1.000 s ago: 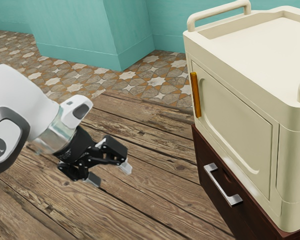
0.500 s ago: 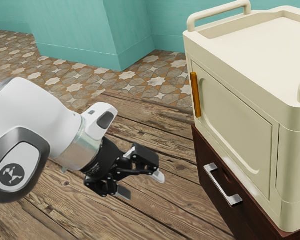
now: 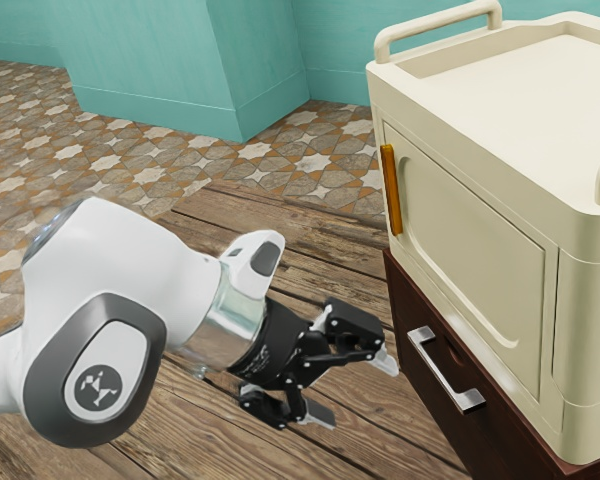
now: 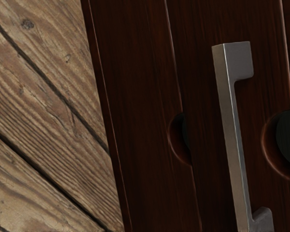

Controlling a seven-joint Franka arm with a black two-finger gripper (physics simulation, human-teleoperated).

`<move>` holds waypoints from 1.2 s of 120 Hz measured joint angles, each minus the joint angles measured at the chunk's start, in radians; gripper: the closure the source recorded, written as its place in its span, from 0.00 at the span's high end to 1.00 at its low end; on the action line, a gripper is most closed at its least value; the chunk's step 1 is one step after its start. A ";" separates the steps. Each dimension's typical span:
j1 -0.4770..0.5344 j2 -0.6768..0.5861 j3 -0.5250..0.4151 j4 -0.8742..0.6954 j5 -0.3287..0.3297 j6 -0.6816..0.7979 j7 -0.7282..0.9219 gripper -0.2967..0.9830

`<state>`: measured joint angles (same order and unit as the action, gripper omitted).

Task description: Pull the drawer handle with one arm to open the drawer

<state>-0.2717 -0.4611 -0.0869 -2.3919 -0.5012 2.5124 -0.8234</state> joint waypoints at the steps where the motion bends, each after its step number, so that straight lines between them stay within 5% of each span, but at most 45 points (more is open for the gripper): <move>1: 0.000 0.005 -0.001 0.002 0.000 0.003 -0.001 0.77; 78: 0.000 0.122 -0.028 0.042 0.005 0.095 -0.064 0.77; 144: 0.006 0.190 -0.028 0.081 0.115 0.131 -0.079 0.77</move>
<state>-0.2661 -0.2713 -0.1151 -2.3112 -0.3865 2.6435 -0.9026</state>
